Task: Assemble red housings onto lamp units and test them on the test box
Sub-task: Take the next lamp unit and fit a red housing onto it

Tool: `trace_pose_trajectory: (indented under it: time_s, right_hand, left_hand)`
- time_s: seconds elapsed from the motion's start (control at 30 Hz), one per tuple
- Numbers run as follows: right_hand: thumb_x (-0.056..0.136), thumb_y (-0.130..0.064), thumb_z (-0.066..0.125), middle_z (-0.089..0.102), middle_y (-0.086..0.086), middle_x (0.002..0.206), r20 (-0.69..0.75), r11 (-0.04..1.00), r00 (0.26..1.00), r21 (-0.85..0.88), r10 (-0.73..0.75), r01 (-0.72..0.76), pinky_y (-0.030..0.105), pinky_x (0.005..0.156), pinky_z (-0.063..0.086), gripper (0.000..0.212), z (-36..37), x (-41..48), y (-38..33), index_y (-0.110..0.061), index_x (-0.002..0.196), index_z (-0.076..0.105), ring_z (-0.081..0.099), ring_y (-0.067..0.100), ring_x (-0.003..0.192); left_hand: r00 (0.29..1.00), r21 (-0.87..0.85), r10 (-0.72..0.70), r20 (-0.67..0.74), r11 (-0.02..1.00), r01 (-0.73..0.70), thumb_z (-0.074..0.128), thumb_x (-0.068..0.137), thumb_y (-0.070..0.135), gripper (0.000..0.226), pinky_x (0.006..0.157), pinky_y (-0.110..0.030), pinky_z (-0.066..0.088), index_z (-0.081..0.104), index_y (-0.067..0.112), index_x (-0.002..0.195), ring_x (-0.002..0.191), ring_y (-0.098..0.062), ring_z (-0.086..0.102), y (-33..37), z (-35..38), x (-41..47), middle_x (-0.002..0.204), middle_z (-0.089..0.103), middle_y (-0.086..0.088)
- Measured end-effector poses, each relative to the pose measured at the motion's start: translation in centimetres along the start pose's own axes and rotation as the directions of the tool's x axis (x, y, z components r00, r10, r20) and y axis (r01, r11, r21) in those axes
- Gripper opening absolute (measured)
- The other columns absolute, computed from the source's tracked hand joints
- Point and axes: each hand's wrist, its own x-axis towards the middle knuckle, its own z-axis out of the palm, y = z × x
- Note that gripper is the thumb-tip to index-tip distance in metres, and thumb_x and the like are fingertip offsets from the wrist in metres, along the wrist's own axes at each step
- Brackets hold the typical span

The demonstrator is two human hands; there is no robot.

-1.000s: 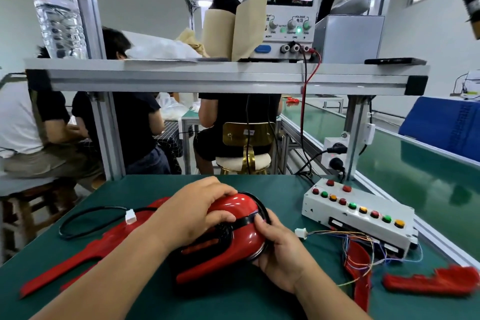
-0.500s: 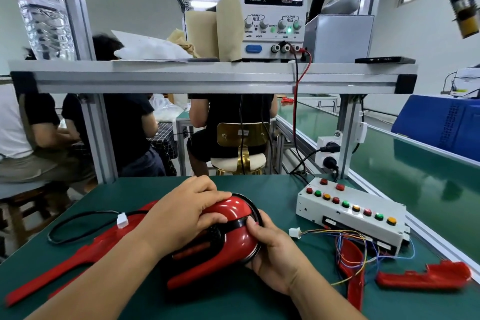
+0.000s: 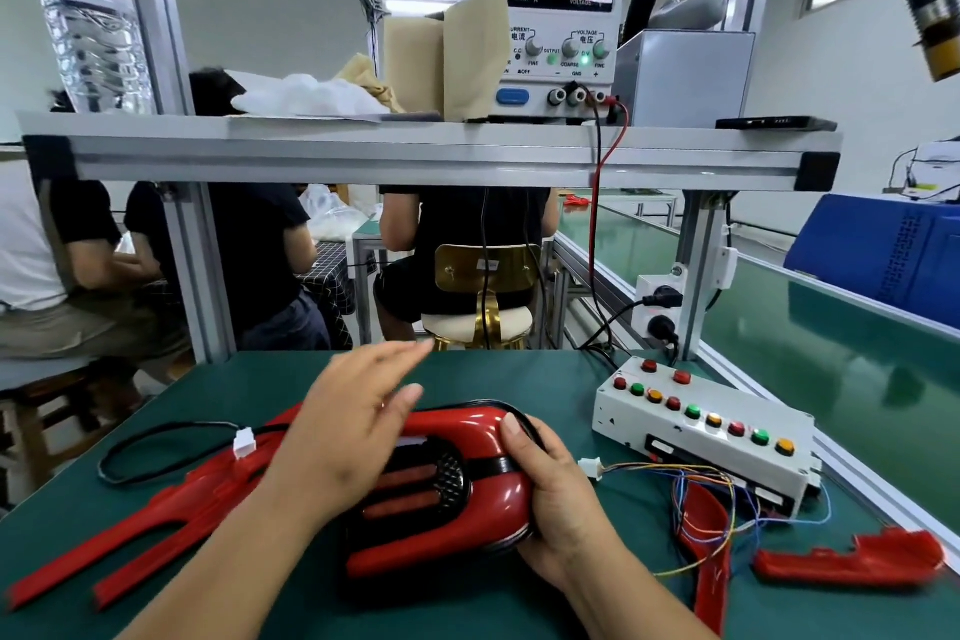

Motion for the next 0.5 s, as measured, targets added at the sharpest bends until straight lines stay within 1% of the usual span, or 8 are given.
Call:
trace_pose_trajectory:
  time_s: [0.03,0.1,0.17,0.23,0.3,0.37,0.43,0.5]
  right_hand:
    - [0.077,-0.028,0.076,0.07,0.024,0.107,-0.006,1.0,1.0,-0.001,0.003,-0.003,0.056,0.085,0.053,0.048,-0.1,0.1,0.0,-0.006,0.118,0.061,0.068,0.038,0.089]
    - [0.077,-0.029,0.076,0.07,0.023,0.108,-0.014,1.0,1.0,-0.004,0.004,-0.004,0.059,0.087,0.051,0.049,-0.2,0.1,0.0,-0.007,0.118,0.061,0.067,0.038,0.09]
    - [0.076,-0.031,0.076,0.07,0.023,0.108,-0.02,1.0,1.0,-0.01,0.009,-0.009,0.059,0.084,0.053,0.051,-0.2,0.2,0.1,-0.008,0.118,0.061,0.068,0.038,0.09]
    - [0.074,-0.032,0.077,0.07,0.022,0.107,-0.028,1.0,1.0,-0.008,0.013,-0.013,0.06,0.084,0.053,0.051,-0.2,0.3,0.3,-0.009,0.117,0.062,0.068,0.038,0.089]
    - [0.072,-0.033,0.079,0.07,0.023,0.107,-0.033,1.0,0.999,-0.002,0.012,-0.013,0.063,0.086,0.051,0.053,-0.2,0.4,0.4,-0.008,0.115,0.062,0.067,0.038,0.089]
    - [0.071,-0.033,0.08,0.07,0.023,0.106,-0.036,1.0,0.999,-0.006,0.014,-0.015,0.063,0.085,0.051,0.053,-0.2,0.5,0.5,-0.009,0.114,0.062,0.068,0.038,0.087]
    - [0.07,-0.032,0.08,0.071,0.022,0.105,-0.04,1.0,0.999,-0.009,0.016,-0.016,0.063,0.084,0.051,0.052,-0.2,0.5,0.5,-0.01,0.114,0.062,0.069,0.037,0.086]
    - [0.069,-0.031,0.081,0.071,0.021,0.104,-0.042,1.0,0.999,-0.002,0.019,-0.019,0.063,0.083,0.052,0.051,-0.3,0.5,0.5,-0.011,0.112,0.063,0.069,0.036,0.085]
  left_hand:
    - [0.997,-0.029,-0.055,-0.047,0.998,0.054,0.046,0.089,0.047,0.041,0.105,-0.027,0.03,0.058,0.038,0.128,0.122,-0.003,0.045,-0.7,-0.4,-0.9,0.126,0.051,0.024]
    - [0.993,-0.066,-0.111,-0.05,0.992,0.108,0.063,0.087,0.049,0.024,0.098,-0.025,0.035,0.059,0.048,0.11,0.112,0.002,0.05,-1.5,-0.6,-2.9,0.116,0.053,0.03]
    - [0.989,-0.08,-0.135,-0.056,0.988,0.131,0.072,0.084,0.035,0.029,0.095,-0.022,0.037,0.058,0.052,0.104,0.112,0.008,0.049,-1.8,-0.2,-4.2,0.112,0.054,0.033]
    - [0.985,-0.044,-0.148,-0.093,0.989,0.144,0.074,0.083,0.026,0.03,0.095,-0.021,0.037,0.063,0.047,0.102,0.111,0.008,0.05,-1.9,0.4,-4.5,0.11,0.055,0.034]
    - [0.985,-0.025,-0.139,-0.099,0.99,0.137,0.073,0.084,0.025,0.028,0.097,-0.02,0.036,0.066,0.042,0.104,0.111,0.006,0.05,-1.9,0.7,-4.3,0.111,0.054,0.033]
    - [0.986,-0.056,-0.142,-0.09,0.989,0.138,0.072,0.085,0.025,0.028,0.096,-0.015,0.034,0.064,0.046,0.103,0.112,0.012,0.048,-2.1,1.0,-4.1,0.114,0.052,0.034]
    - [0.98,-0.143,-0.182,-0.081,0.975,0.169,0.071,0.086,0.025,0.03,0.095,-0.011,0.032,0.063,0.051,0.097,0.114,0.021,0.042,-2.4,1.4,-4.2,0.118,0.051,0.034]
    - [0.957,-0.303,-0.288,-0.027,0.915,0.266,0.066,0.09,0.023,0.03,0.099,-0.014,0.03,0.065,0.053,0.095,0.116,0.024,0.038,-2.8,1.8,-4.3,0.121,0.05,0.032]
